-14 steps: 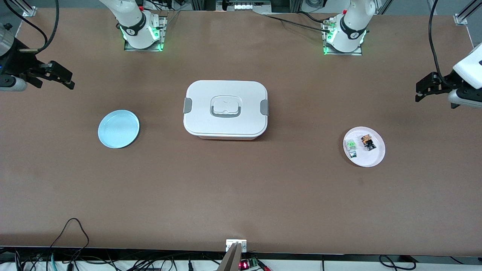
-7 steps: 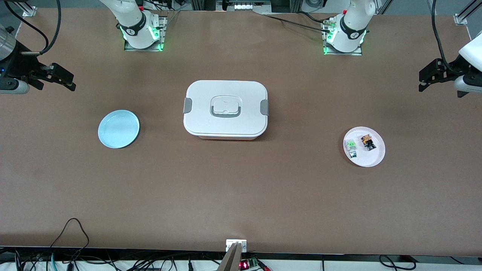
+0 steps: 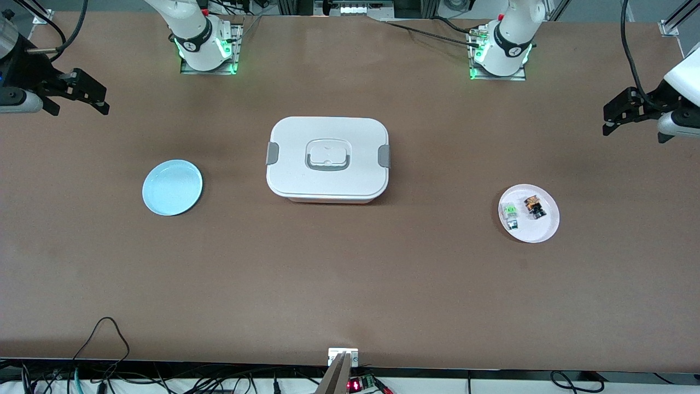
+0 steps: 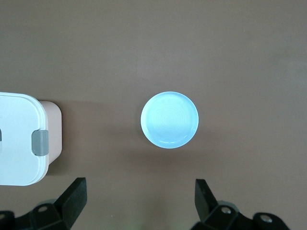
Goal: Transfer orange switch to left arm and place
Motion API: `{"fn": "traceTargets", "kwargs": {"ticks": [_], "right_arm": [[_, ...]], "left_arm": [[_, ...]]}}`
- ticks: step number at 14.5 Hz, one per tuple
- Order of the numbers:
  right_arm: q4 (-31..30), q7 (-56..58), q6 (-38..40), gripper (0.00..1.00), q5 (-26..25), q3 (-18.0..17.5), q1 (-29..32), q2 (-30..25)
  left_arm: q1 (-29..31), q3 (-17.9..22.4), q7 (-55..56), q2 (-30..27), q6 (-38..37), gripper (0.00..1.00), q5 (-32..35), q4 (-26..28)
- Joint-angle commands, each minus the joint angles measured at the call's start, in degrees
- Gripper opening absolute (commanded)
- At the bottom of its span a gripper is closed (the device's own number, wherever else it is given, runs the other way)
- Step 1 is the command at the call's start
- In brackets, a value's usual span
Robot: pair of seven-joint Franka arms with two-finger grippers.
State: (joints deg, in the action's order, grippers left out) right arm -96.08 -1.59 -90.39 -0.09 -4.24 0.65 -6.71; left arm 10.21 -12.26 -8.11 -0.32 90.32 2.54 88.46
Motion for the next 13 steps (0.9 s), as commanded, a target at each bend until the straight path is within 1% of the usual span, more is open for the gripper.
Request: {"fn": "traceTargets", "kwargs": {"ticks": [1,4,8,11,12,13], "right_arm": [[1.2,0.7,1.0,1.00,-0.4,-0.8,0.9,0.6],[1.3,1.1,-0.3,1.00,-1.7,-0.6,1.2,2.0],[-0.7,0.4,5.6,1.00,-1.8,-0.7,1.1,0.7],[-2.4,0.2,7.5,1.00,-1.3,-0.9,1.1,-1.0],[-2.4,-0.1,9.9,1.00,-0.9,-1.6,0.8,-1.2],[-2.4,0.0,11.1,1.00,-0.9,-2.9,0.9,-2.0]], "left_arm": [[-0.1,-0.2,0.8,1.1,-1.6,1.00,-0.9,-2.3],[-0.1,-0.1,0.8,1.1,-2.3,1.00,-0.9,-2.2],[0.0,0.0,0.8,1.1,-2.6,1.00,-0.9,-2.2],[-0.3,0.5,0.7,0.8,-2.7,1.00,-0.7,-1.9],[-1.8,0.7,0.8,0.7,-2.7,1.00,-0.5,-1.9],[-4.1,2.5,0.8,0.7,-2.7,1.00,-0.4,-1.9]]}}
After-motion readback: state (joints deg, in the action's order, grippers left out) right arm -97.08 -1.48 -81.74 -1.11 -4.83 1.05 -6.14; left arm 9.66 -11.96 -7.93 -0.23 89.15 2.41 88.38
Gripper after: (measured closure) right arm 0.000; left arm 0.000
